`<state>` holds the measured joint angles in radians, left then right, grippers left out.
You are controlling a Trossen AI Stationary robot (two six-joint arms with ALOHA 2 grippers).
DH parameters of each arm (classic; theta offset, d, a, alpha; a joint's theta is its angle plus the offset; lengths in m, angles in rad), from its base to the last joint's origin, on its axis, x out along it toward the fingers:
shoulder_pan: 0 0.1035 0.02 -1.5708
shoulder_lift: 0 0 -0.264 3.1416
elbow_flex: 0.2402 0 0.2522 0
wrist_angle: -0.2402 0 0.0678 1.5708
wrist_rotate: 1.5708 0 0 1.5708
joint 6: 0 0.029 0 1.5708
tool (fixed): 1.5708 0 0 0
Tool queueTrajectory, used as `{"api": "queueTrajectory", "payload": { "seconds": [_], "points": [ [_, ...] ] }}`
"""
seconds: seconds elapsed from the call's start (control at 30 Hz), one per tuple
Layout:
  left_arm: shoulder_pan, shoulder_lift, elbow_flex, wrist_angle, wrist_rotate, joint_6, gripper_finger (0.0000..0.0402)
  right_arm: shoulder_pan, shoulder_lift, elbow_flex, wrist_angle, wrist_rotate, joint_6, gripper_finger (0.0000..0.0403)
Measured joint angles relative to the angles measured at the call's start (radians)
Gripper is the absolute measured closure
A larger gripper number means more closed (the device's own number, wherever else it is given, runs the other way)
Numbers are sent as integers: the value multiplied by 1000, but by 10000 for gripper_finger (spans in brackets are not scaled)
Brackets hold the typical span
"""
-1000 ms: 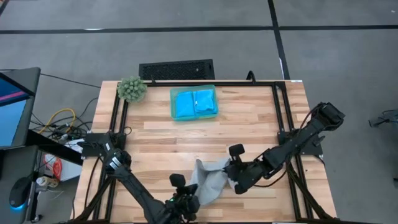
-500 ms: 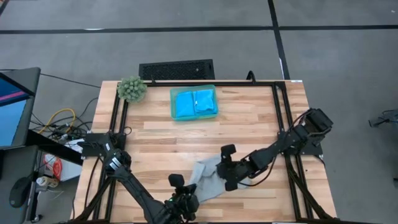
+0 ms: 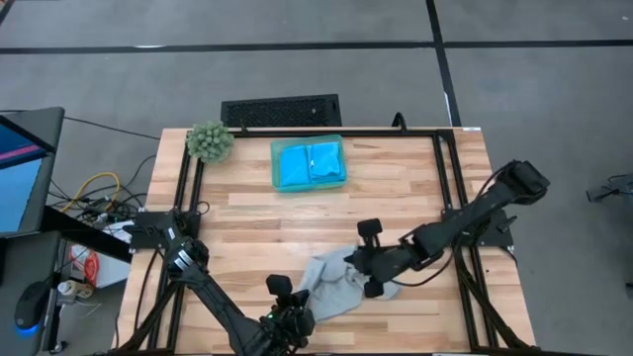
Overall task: Fold microfiber towels
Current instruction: Fold the gray microfiber towel
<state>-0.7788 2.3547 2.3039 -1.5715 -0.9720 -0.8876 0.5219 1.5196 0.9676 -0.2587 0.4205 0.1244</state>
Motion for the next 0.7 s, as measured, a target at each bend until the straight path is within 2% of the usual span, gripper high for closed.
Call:
{"api": "queueTrajectory", "payload": {
  "seconds": [0.1,0.23,0.5,0.6,0.7],
  "points": [
    [0,0,0,0,-5,2,397,17,-48,0,-5,-6,-19,392],
    [0,-1,0,0,-1,2,397,38,-42,0,8,-30,-29,343],
    [1,-2,0,0,-1,-19,397,64,171,0,92,-29,-132,216],
    [2,-3,0,-1,9,-23,397,38,234,0,92,-8,-131,191],
    [2,-3,0,-1,16,-25,397,12,256,0,73,5,-125,184]
  ]
}}
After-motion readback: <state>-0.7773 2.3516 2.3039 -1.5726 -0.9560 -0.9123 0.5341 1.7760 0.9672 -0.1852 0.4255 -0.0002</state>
